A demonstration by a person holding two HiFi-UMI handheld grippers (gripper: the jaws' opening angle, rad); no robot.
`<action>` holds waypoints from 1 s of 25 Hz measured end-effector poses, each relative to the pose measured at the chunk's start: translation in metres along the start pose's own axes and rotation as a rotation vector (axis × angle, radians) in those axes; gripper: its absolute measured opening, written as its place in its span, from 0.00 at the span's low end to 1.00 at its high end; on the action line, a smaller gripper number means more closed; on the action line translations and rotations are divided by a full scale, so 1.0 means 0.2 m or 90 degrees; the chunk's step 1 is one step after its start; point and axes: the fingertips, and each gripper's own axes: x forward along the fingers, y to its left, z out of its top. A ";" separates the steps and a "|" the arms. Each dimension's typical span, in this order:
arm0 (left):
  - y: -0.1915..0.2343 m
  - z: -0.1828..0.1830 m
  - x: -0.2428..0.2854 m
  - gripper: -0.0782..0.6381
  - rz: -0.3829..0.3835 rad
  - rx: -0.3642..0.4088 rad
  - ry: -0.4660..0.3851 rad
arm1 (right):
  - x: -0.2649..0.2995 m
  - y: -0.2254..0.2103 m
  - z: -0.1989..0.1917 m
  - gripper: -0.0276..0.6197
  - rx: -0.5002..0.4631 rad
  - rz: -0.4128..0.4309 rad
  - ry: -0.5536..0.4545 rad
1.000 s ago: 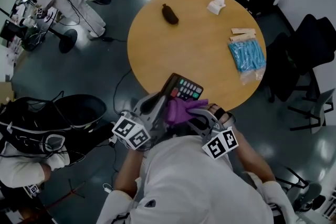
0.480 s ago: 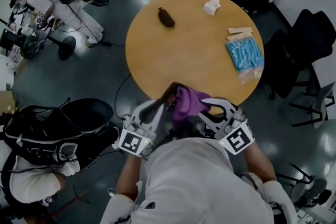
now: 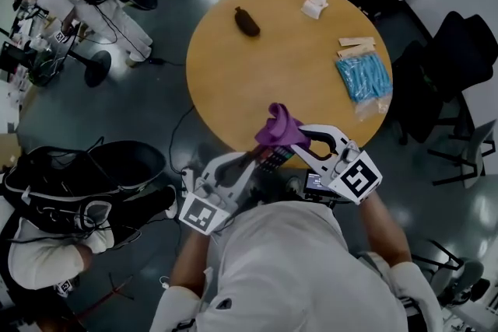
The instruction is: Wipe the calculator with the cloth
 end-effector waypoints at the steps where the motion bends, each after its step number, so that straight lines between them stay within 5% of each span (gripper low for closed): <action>1: 0.00 0.01 -0.01 0.18 -0.002 -0.007 -0.008 | -0.01 0.00 -0.03 0.18 0.014 -0.001 0.005; 11: -0.01 0.03 -0.02 0.17 -0.028 0.011 -0.001 | -0.08 0.06 -0.34 0.18 0.091 0.014 0.073; 16: -0.10 0.05 0.01 0.17 -0.106 0.178 0.022 | -0.17 -0.02 -0.46 0.18 0.087 0.014 0.108; 20: -0.23 0.03 0.02 0.17 -0.185 0.264 0.063 | -0.28 -0.17 -0.25 0.18 0.052 0.028 0.084; 25: -0.38 0.04 0.02 0.17 -0.292 0.332 0.076 | -0.28 -0.04 0.13 0.18 -0.058 0.182 0.086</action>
